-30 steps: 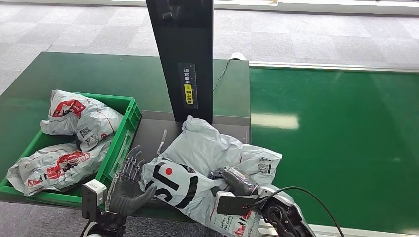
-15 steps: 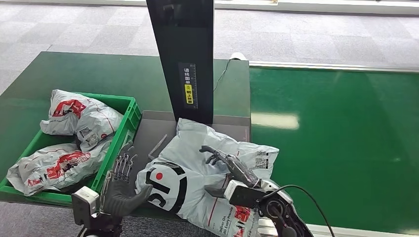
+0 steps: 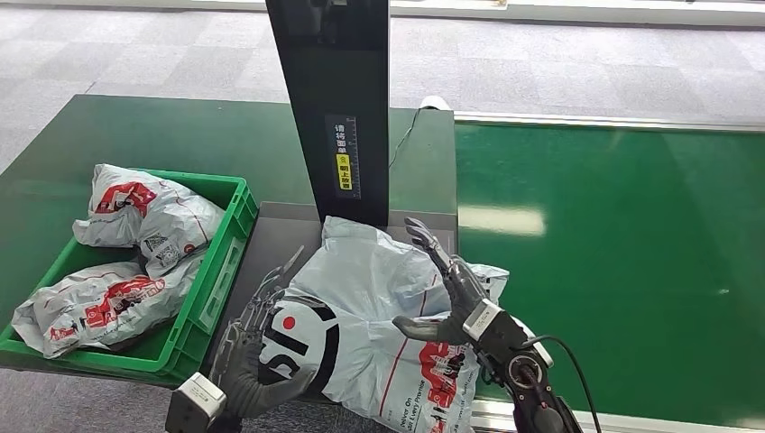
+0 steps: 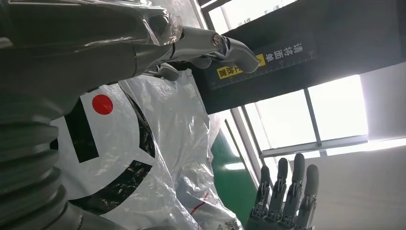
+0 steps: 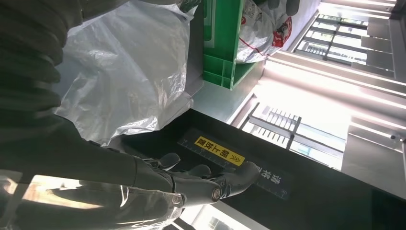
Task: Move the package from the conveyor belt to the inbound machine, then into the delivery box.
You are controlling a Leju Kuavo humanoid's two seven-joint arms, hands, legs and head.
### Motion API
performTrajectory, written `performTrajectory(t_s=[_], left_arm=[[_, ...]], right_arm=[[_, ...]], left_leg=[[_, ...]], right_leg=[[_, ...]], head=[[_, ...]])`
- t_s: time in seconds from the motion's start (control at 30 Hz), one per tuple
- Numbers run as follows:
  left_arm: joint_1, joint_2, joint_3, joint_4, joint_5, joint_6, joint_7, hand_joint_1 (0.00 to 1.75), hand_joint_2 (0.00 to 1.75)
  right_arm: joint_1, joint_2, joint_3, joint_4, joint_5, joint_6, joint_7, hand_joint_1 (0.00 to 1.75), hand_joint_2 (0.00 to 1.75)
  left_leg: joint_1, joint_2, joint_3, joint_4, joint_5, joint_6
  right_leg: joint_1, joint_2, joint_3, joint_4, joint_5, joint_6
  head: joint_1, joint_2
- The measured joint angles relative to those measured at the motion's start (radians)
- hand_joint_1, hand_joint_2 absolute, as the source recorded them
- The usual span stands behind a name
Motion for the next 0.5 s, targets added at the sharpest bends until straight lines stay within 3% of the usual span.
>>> performTrajectory(t_s=[0.3,0.5], left_arm=[[-0.001,0.005,-0.012,-0.004,-0.016,0.000,-0.004,0.00,1.75],[-0.012,0.010,-0.065,0.004,-0.205,0.058,0.066,0.00,1.75]], right_arm=[[0.003,0.009,-0.013,-0.008,-0.047,0.005,-0.001,0.00,1.75],[0.019,0.039,-0.068,-0.043,-0.148,-0.059,0.007,0.00,1.75]], left_leg=[[0.000,0.000,0.000,0.000,0.000,0.000],[0.000,0.000,0.000,0.000,0.000,0.000]], right_leg=[[0.000,0.000,0.000,0.000,0.000,0.000],[0.000,0.000,-0.001,0.000,0.000,0.000]], head=[[0.000,0.000],[0.000,0.000]])
